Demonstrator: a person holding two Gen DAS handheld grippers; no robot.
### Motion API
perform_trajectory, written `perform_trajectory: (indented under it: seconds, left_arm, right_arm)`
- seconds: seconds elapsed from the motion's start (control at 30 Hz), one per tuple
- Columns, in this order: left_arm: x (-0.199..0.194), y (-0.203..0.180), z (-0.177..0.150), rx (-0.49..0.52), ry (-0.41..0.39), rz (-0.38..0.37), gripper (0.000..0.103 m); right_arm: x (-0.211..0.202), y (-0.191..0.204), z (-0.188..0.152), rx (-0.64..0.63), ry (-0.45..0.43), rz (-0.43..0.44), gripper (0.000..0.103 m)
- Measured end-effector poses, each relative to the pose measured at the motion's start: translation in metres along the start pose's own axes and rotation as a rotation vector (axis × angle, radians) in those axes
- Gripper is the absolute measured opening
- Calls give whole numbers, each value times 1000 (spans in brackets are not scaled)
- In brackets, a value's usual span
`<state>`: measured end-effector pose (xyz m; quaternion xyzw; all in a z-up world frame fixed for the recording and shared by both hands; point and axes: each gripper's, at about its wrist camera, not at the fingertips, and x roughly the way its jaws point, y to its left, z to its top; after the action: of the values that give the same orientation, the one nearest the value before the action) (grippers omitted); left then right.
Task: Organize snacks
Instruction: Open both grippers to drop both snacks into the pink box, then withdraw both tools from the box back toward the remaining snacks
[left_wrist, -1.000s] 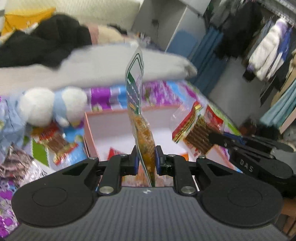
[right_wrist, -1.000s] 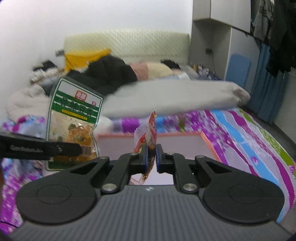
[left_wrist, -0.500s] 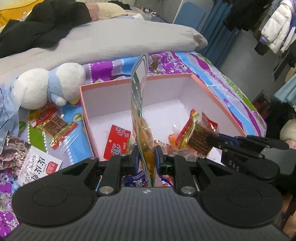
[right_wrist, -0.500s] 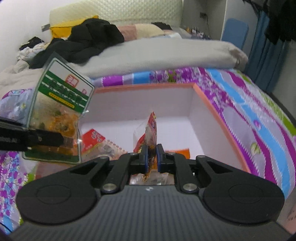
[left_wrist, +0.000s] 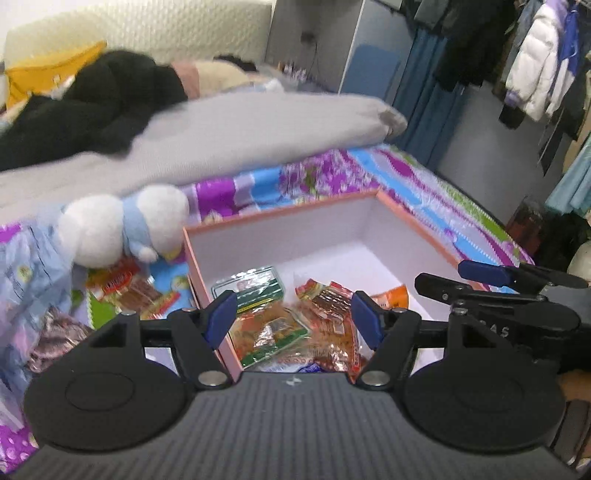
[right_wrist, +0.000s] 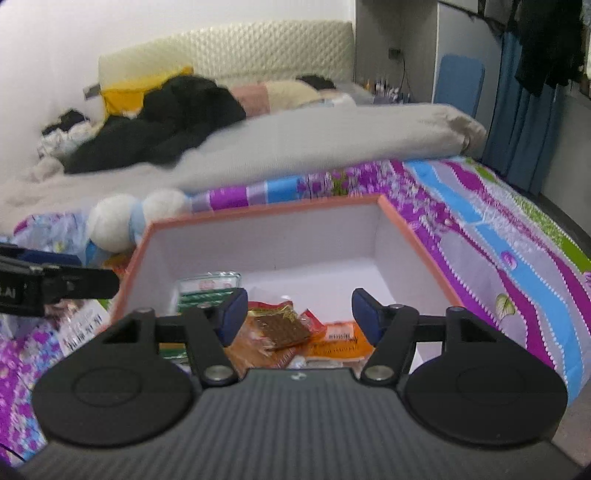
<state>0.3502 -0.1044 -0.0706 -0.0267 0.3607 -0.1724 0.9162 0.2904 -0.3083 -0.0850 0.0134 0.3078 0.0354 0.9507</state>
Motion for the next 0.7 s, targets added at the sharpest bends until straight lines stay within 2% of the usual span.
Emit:
perform_trajectory:
  seconds: [0.2,0.3,0.47,0.7]
  left_arm:
    - [-44,12,-1,-32,-105,13,73]
    - [-66,20,-4,-41,-155,26,73]
    - [-96,34,-18,-70,-207,53,73]
    - [-125,49,-50,-63,-231,105,73]
  right_arm:
    - [-29,17,9,1,-102,37,64]
    - [-39,27,11,6,-121,77,64]
    - [-56,42,14,0,-159,127,64]
    - [-77,67,0,5,-200,158,64]
